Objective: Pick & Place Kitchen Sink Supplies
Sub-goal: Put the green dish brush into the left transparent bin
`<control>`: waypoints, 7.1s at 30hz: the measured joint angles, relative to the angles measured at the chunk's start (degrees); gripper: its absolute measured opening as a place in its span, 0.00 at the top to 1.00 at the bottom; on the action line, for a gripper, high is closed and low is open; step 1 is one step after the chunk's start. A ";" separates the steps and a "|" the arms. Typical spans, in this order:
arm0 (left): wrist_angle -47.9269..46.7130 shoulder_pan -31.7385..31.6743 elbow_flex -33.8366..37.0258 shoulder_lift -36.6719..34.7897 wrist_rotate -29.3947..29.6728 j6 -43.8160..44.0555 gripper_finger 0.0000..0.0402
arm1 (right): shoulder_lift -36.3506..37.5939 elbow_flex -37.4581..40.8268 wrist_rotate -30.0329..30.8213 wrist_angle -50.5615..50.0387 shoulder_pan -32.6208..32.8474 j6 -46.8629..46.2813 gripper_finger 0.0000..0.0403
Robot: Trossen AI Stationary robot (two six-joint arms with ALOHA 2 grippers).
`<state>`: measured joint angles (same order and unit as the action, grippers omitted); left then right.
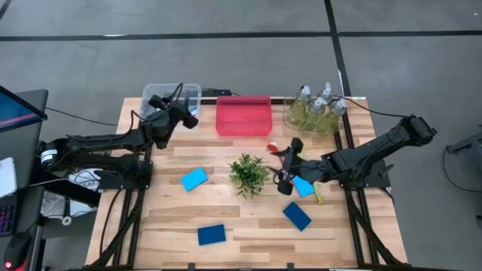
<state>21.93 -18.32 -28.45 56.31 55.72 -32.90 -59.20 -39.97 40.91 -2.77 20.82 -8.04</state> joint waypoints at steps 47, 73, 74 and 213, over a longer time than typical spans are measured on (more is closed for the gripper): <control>-3.08 23.09 0.07 -0.02 -41.22 27.86 0.43 | -17.72 -0.02 -20.12 -47.79 -17.76 -42.53 0.43; -3.06 23.09 0.07 -0.02 -41.27 27.86 0.44 | -20.84 0.11 -27.99 -48.12 -21.38 -39.87 0.88; -3.06 23.09 0.07 -0.02 -41.27 27.86 0.44 | -20.41 0.11 -27.98 -48.01 -21.35 -39.88 0.88; 33.63 28.01 -6.75 30.95 -60.58 34.77 0.84 | -27.38 -4.87 -15.63 67.10 -0.70 18.02 0.84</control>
<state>55.56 9.69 -35.20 87.26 -4.85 1.88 -86.58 -44.84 25.28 64.33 20.12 9.98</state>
